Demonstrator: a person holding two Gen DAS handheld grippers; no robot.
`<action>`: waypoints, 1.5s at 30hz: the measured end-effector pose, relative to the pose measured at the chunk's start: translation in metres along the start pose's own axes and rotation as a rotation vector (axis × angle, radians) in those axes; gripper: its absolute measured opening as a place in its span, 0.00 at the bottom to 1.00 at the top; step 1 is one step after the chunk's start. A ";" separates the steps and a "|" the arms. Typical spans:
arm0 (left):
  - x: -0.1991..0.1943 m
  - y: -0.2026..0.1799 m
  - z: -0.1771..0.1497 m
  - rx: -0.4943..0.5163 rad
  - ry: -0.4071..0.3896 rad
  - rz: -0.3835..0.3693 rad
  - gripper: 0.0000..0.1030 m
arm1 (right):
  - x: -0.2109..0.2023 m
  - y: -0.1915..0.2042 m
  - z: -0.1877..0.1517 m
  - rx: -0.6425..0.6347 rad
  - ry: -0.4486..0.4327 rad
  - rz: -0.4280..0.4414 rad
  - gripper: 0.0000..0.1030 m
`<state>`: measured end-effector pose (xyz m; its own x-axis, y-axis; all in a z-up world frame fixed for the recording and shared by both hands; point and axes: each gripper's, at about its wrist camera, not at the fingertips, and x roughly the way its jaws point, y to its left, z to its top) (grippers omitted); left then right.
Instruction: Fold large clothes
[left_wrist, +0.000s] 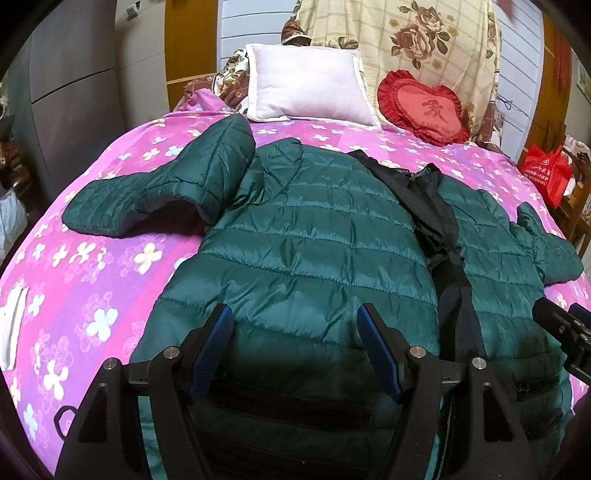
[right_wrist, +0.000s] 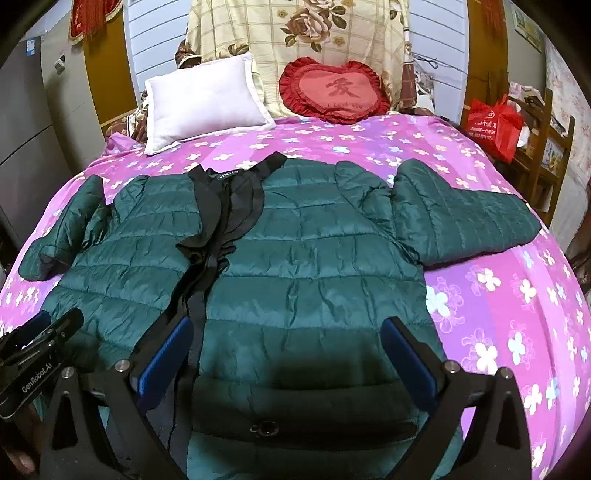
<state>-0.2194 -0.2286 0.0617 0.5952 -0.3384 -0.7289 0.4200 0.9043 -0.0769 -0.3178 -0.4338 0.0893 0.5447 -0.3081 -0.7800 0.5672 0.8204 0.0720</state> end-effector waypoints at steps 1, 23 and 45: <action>0.000 0.000 0.000 0.000 0.001 0.000 0.46 | 0.001 0.000 0.000 0.001 0.007 -0.001 1.00; 0.001 0.007 0.001 -0.016 0.006 -0.002 0.46 | 0.013 0.003 0.004 -0.011 0.002 0.005 1.00; 0.007 0.006 -0.002 -0.015 0.026 0.006 0.46 | 0.023 0.007 0.004 -0.010 0.027 0.015 1.00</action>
<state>-0.2141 -0.2248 0.0544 0.5794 -0.3264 -0.7469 0.4059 0.9102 -0.0829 -0.2983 -0.4368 0.0741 0.5365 -0.2827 -0.7951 0.5525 0.8298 0.0778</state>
